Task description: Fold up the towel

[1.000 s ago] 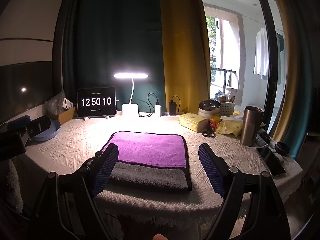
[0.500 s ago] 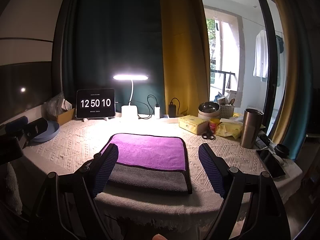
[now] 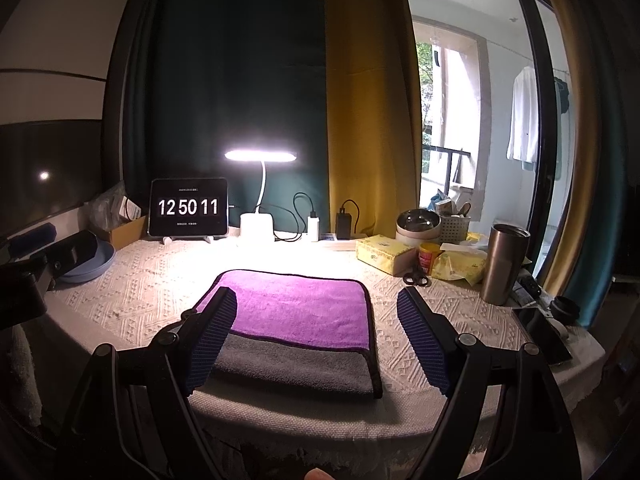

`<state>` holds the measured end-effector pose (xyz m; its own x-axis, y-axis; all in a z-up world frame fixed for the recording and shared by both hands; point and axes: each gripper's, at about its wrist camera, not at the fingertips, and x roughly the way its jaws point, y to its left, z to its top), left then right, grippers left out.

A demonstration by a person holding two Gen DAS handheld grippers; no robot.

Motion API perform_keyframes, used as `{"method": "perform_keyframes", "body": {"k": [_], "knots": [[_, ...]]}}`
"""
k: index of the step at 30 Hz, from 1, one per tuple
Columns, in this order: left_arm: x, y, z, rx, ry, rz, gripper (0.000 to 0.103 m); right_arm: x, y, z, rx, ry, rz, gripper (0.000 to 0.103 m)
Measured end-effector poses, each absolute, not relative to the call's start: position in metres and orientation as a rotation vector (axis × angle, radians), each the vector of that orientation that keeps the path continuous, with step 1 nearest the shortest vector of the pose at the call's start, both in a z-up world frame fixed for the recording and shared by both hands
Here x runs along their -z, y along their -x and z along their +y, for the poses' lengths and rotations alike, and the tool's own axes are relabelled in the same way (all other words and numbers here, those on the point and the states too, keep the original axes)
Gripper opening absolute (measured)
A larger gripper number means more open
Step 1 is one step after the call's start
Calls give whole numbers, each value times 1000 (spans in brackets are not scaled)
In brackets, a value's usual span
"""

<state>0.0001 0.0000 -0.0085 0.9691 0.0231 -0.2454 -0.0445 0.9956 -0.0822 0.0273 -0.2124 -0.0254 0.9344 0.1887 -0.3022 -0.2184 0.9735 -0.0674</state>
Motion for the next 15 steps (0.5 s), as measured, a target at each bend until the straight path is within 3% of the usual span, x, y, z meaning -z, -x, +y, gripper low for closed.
{"method": "perform_keyframes", "body": {"k": [15], "knots": [[9,-12,-6,-18,72,249,102,24,-41,-215,-220,113,302,85]]}}
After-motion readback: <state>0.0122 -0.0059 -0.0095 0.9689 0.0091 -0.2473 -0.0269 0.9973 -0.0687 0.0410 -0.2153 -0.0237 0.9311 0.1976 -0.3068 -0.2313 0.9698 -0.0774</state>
